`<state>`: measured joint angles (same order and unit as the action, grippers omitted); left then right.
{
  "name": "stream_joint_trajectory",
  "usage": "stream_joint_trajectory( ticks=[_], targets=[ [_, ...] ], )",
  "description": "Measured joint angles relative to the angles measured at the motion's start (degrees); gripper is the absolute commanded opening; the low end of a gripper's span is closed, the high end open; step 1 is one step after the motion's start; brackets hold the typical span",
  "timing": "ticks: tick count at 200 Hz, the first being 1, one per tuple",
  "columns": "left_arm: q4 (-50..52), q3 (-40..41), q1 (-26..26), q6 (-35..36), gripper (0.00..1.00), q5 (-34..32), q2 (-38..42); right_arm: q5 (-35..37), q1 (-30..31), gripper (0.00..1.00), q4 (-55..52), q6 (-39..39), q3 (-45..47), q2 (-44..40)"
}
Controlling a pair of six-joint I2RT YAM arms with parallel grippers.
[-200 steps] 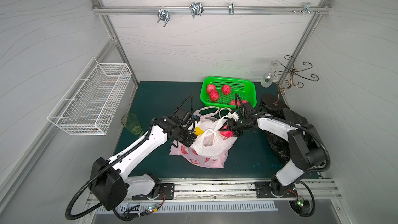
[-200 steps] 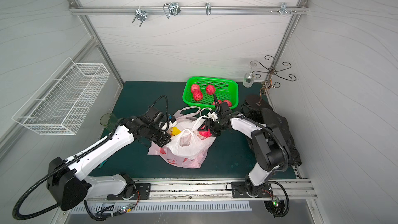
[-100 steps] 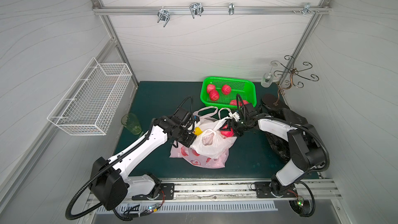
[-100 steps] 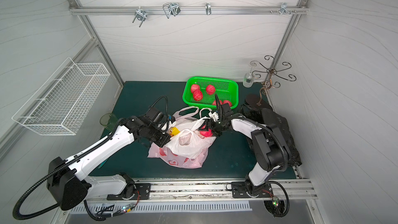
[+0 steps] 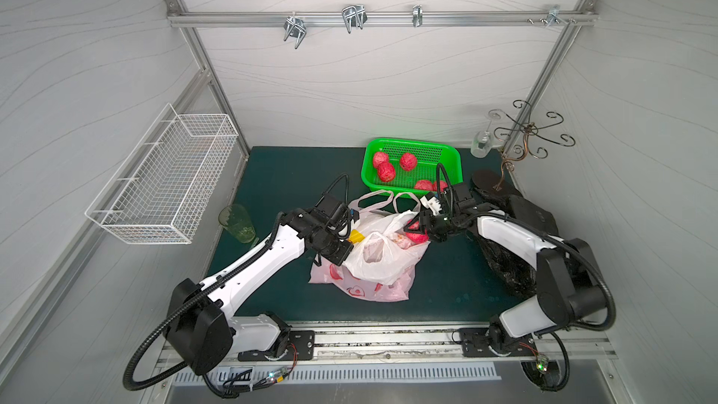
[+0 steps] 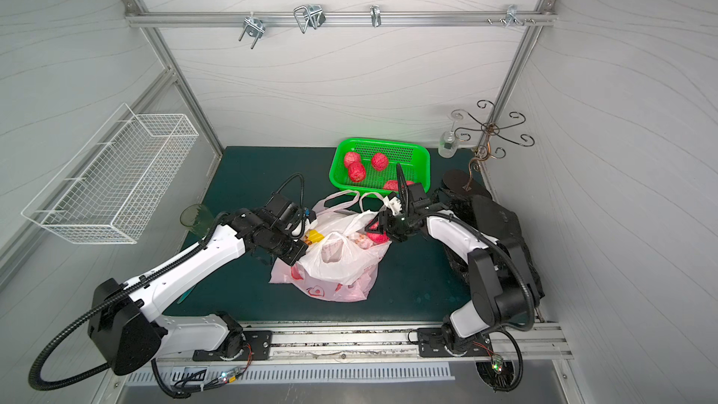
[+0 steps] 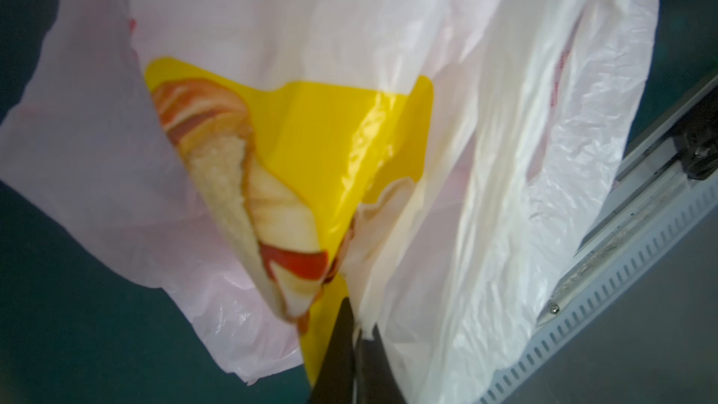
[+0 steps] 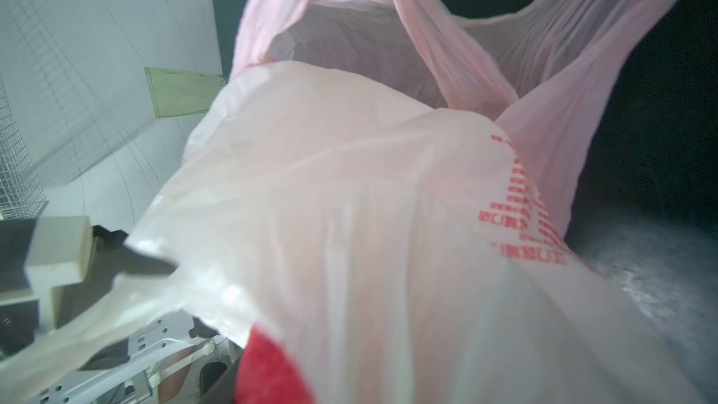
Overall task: Untie the knot of a plastic bag & take out the apple
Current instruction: Pick up the apple from the plastic bag, then place the apple in the basket.
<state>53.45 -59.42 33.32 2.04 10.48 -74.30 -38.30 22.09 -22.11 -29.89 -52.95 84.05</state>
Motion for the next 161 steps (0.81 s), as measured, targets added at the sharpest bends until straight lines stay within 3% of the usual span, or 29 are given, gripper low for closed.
stream_joint_trajectory(
  ticks=[20,45,84,99,119,161],
  targets=[
    [0.31,0.00,-0.07,0.35,0.00,-2.08,-0.94,0.13,-1.14,0.54,-3.08,1.01,-0.57,-4.44],
    [0.52,0.00,-0.22,0.66,0.00,-3.50,-2.01,-0.74,-3.28,0.43,-5.86,1.46,-0.96,-8.31],
    [0.68,0.04,-0.28,0.79,0.01,-4.31,-1.86,-0.98,-5.29,0.40,-4.66,-1.81,-2.32,-14.29],
    [0.66,0.09,-0.28,0.83,0.34,-4.33,-1.03,4.61,-4.76,0.40,-5.53,-1.33,-8.00,-12.50],
    [0.39,0.11,-0.28,0.15,0.97,-3.74,1.97,16.37,-2.58,0.41,-6.51,1.18,-19.71,-4.59],
    [-3.41,-0.44,-0.33,-2.84,0.99,1.60,11.13,38.45,0.24,0.45,-6.21,5.57,-36.81,17.49]
  ],
)
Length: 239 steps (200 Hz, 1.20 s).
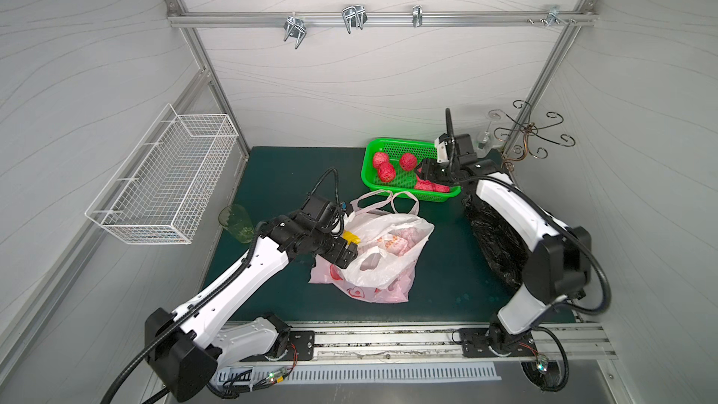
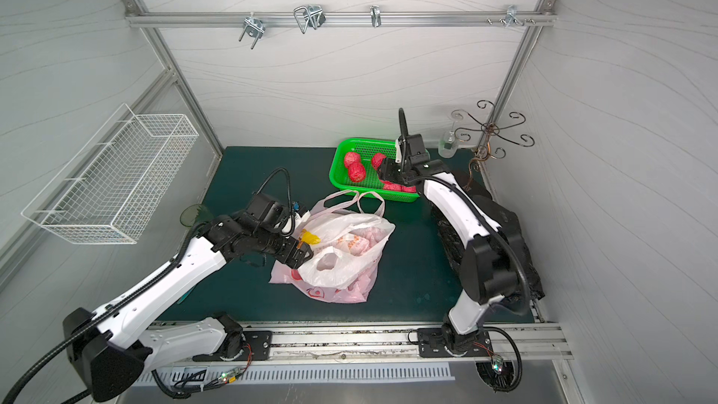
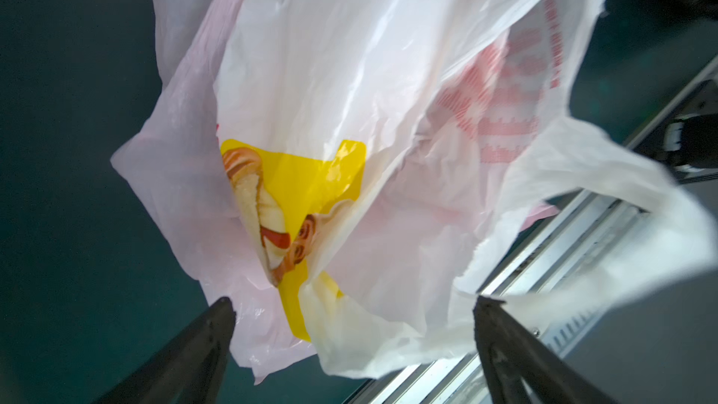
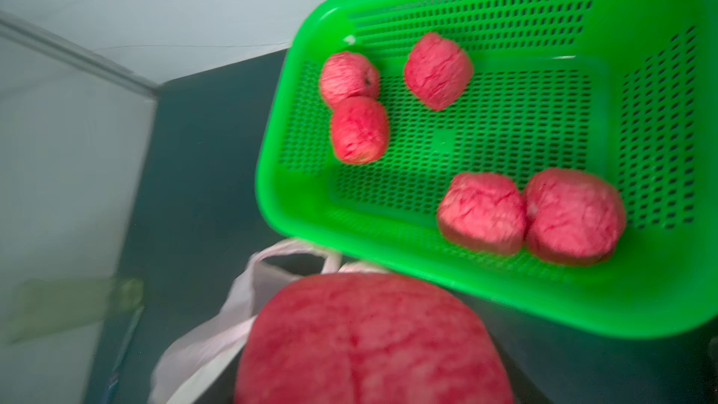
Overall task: Untie the knot of a plastic bag & take out the apple
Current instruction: Place the apple in the basket, then reset both arms
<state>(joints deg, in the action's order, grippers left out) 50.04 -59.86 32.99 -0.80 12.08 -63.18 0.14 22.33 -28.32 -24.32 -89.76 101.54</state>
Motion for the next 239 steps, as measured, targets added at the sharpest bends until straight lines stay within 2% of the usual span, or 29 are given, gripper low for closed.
stream_joint_trajectory(
  ticks=[5,13,23,26,29,33,61,90,108,124,152,175,198,239],
  targets=[
    [-0.61,-0.42,0.00,-0.42,0.99,0.46,1.01,1.68,0.07,0.49,-0.37,0.48,-1.77,2.62],
    [-1.60,-1.01,-0.02,-0.94,0.99,0.79,2.25,4.15,0.07,0.64,-1.05,1.40,-4.63,6.60],
    [-3.08,-1.57,-0.15,-1.51,0.99,0.85,3.91,6.60,0.07,0.78,-1.70,2.27,-7.37,10.32],
    [-3.52,-1.64,-0.24,-1.64,0.99,0.85,4.42,7.15,0.07,0.85,-2.12,2.64,-8.28,11.45],
    [-4.11,-1.64,-0.31,-1.86,0.99,0.85,5.03,7.67,0.07,0.95,-2.40,3.26,-8.96,12.20],
    [-4.66,-1.64,-0.44,-2.03,0.99,0.83,5.77,8.24,0.07,0.99,-2.75,3.41,-9.90,13.20],
    [-9.01,0.35,-4.07,-3.85,0.99,2.60,10.60,11.04,0.04,0.99,-3.82,7.28,-13.55,15.17],
    [-16.11,6.16,-14.38,-8.09,0.99,8.11,12.96,13.18,-0.07,0.99,-1.77,8.61,-8.31,9.49],
    [-21.70,10.49,-20.63,-11.52,0.99,8.98,13.16,15.13,-0.13,0.99,0.33,8.96,0.48,1.07],
    [-26.27,15.10,-24.11,-14.78,0.99,4.57,14.97,18.16,-0.33,0.99,2.62,9.42,9.92,-9.18],
    [-34.67,24.68,-25.40,-16.24,0.99,-7.63,21.86,23.50,-1.29,0.99,12.04,12.50,29.27,-30.47],
    [-40.70,31.95,-26.03,-16.13,0.99,-13.55,25.64,27.04,-2.56,0.99,24.15,17.81,46.27,-45.05],
    [-46.21,37.29,-26.64,-12.92,0.99,-14.88,27.19,28.59,-5.18,0.99,32.26,20.94,58.75,-51.45],
    [-61.20,48.24,-27.67,-8.35,0.99,-15.39,29.68,26.69,-11.76,0.99,45.24,20.65,70.93,-51.17]
  ],
)
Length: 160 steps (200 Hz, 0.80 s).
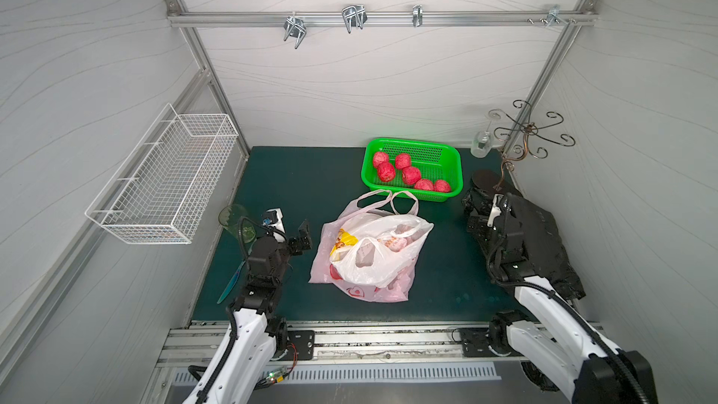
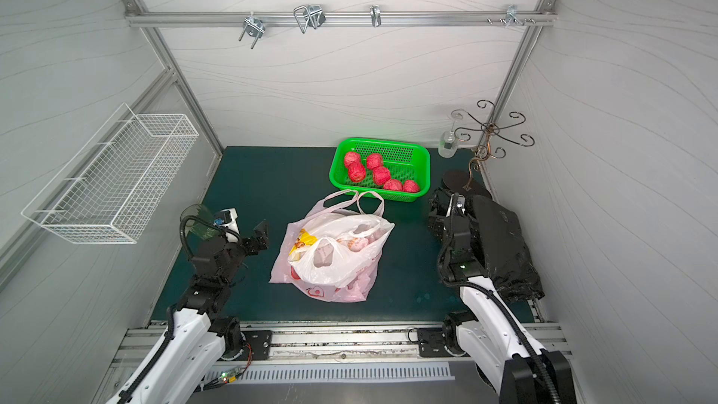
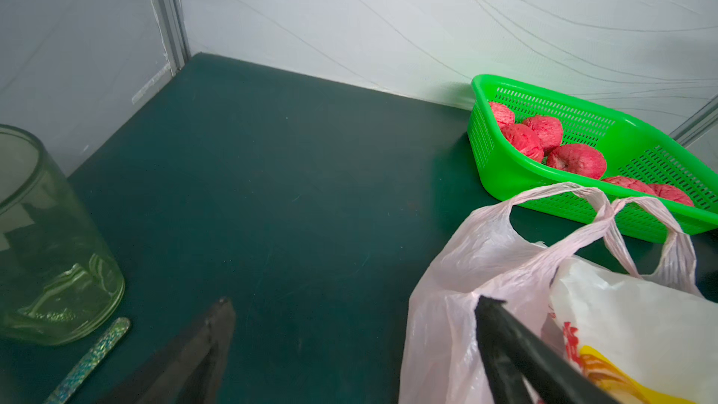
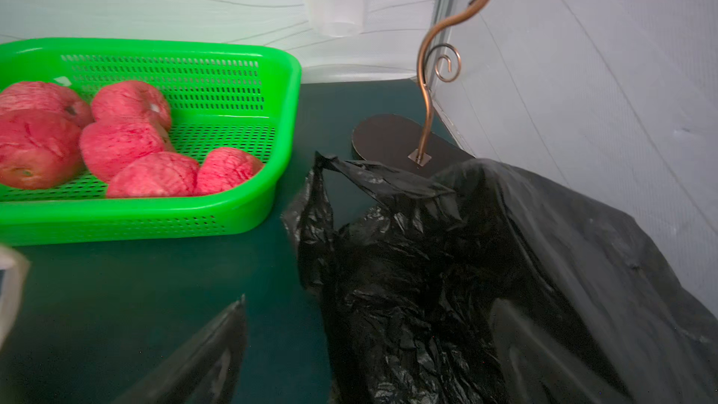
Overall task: Untie the knot of a plastic bag & take out the apple
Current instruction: Reset both arms
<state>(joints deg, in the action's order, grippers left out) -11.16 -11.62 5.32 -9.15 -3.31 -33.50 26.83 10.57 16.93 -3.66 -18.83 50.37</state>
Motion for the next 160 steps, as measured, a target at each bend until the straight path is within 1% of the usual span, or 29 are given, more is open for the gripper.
stream_joint_trajectory(
  ticks=[12,21,32,50,59,70,85,94,108,114,119,132,138,145,160],
  targets=[
    [-4.24,2.64,-0.04,0.74,0.99,-0.83,-0.87,-1.27,-1.53,0.99,6.62,-0.96,3.50,1.57],
    [-7.58,3.91,-0.07,0.98,0.99,-1.95,-3.45,-2.54,-2.62,0.99,12.35,-1.36,6.08,4.28],
    [-11.89,4.72,-0.09,1.64,0.99,-2.97,-7.69,-5.05,-3.82,0.99,20.65,-1.92,8.61,10.36],
    [-20.85,5.75,-0.09,2.91,0.99,-4.04,-17.66,-8.50,-4.28,0.99,30.82,-0.55,9.92,21.79],
    [-24.68,6.16,-0.09,3.48,0.99,-4.44,-22.73,-9.60,-4.26,0.99,32.46,-0.26,9.97,23.93],
    [-29.53,6.25,-0.11,4.57,0.99,-4.87,-29.24,-10.99,-4.26,0.99,32.65,-0.11,9.75,23.21],
    [-34.01,5.81,-0.31,6.32,0.99,-4.48,-35.45,-12.83,-4.90,0.99,34.40,0.04,8.44,22.91],
    [-34.67,4.92,-0.39,7.54,0.99,-4.15,-37.51,-13.66,-5.40,0.99,38.12,0.00,7.67,25.99],
    [-35.91,2.86,-0.79,9.25,0.99,-2.73,-39.78,-14.95,-5.99,0.99,47.63,0.09,7.37,34.67],
    [-37.44,2.03,-1.03,9.88,0.99,-2.05,-41.20,-15.65,-6.01,0.99,47.15,0.15,6.60,37.81],
    [-39.93,1.25,-1.20,10.40,0.99,-1.84,-43.28,-16.59,-6.05,0.99,44.39,0.31,5.64,39.36],
    [-47.12,-0.79,-1.53,11.08,0.99,-2.29,-51.28,-18.45,-6.08,0.99,38.93,0.72,2.40,40.33],
    [-48.87,-1.60,-1.60,11.10,0.99,-2.89,-54.47,-19.54,-6.10,0.99,36.15,0.96,-0.20,40.48],
    [-47.69,-2.36,-1.95,10.88,0.99,-3.32,-56.17,-20.39,-6.08,0.99,33.99,1.22,-2.99,40.54],
    [-40.57,-5.22,-3.54,10.14,0.99,-2.84,-55.52,-21.86,-6.08,0.99,33.90,1.75,-6.27,40.52]
  ],
)
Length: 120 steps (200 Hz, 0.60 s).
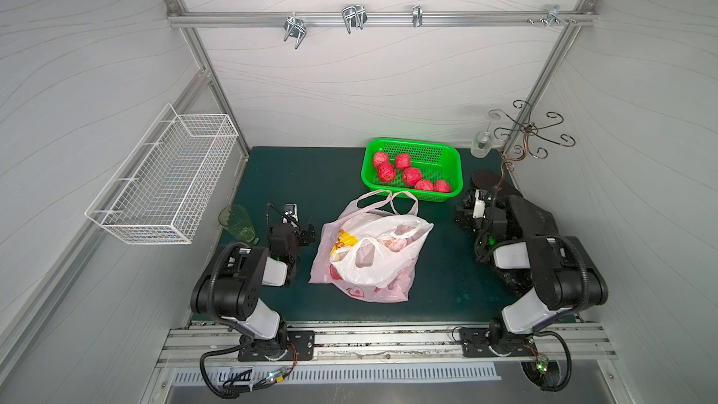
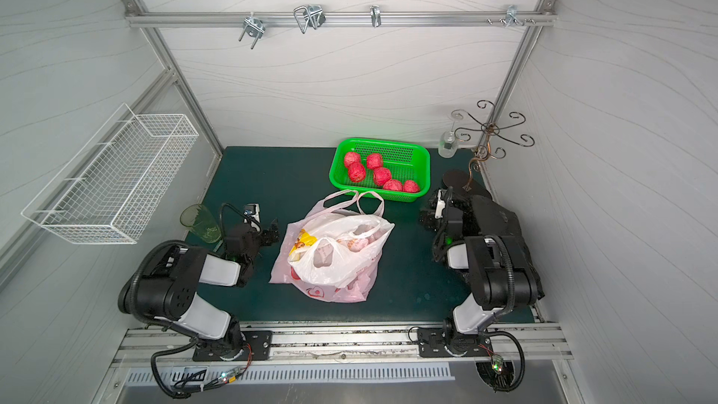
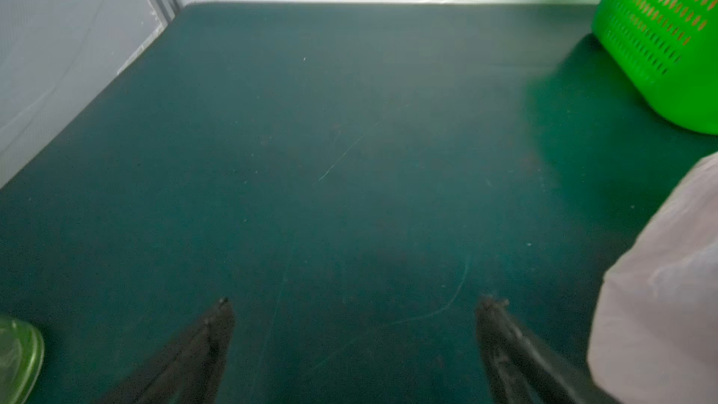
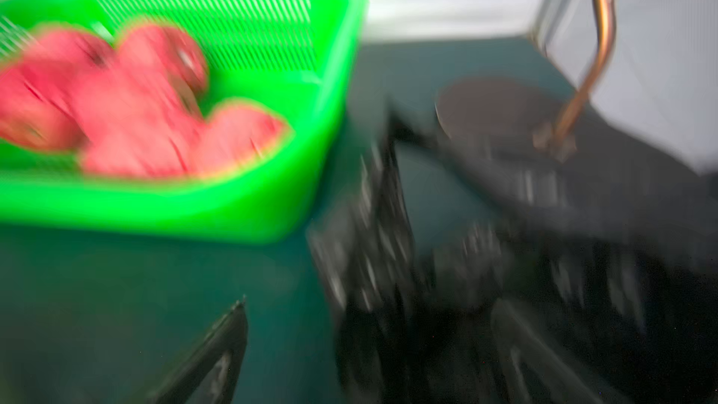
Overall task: Untie the knot of a plastic bag & take out the apple
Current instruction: Reset both arms
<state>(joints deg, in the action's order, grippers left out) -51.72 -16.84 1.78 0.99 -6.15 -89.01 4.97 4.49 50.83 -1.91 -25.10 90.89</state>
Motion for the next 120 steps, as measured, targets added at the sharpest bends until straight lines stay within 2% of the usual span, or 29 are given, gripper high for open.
stream_joint_trajectory(
  ticks=[14,37,120],
  targets=[
    [4.13,-4.81,-2.91,-1.42,0.99,2.36,-0.11,-1.03,0.04,0.99,-0.48,0.28,-0.61,-0.20],
    [3.34,-6.93,-5.90,-3.34,0.99,2.80,0.37,-1.84,0.15,0.99,-3.13,0.59,-0.35,-0.20],
    [6.86,-6.80,-6.01,-4.63,0.99,4.09,0.46,-5.73,-0.02,0.99,-5.44,1.92,-0.39,-0.07]
  ],
)
